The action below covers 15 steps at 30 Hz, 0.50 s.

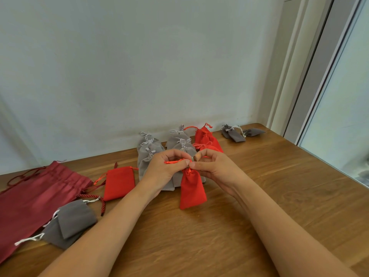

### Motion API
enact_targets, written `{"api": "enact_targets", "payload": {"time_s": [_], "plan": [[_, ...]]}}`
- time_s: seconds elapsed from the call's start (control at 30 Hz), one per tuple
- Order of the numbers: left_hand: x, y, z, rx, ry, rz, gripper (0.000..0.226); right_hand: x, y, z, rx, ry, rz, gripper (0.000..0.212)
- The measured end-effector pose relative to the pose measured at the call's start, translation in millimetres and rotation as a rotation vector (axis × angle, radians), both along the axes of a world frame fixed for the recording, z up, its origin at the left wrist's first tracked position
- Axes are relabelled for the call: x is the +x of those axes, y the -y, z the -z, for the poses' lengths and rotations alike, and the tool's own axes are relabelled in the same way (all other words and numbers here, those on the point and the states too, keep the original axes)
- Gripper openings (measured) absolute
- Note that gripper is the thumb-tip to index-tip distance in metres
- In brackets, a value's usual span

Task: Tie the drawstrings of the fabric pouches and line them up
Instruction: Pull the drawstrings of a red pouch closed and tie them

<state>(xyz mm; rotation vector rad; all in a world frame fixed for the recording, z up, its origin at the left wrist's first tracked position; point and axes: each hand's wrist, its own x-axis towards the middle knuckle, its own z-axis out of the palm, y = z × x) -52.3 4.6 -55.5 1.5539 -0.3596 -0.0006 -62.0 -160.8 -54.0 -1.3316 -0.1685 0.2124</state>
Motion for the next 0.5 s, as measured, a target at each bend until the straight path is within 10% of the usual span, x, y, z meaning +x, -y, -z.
{"api": "enact_targets", "payload": {"time_s": [0.5], "plan": [[11.0, 1.8, 20.1, 0.016, 0.086, -0.247, 0.019, 4.9, -11.2, 12.1, -0.226, 0.203, 0.14, 0.02]]}}
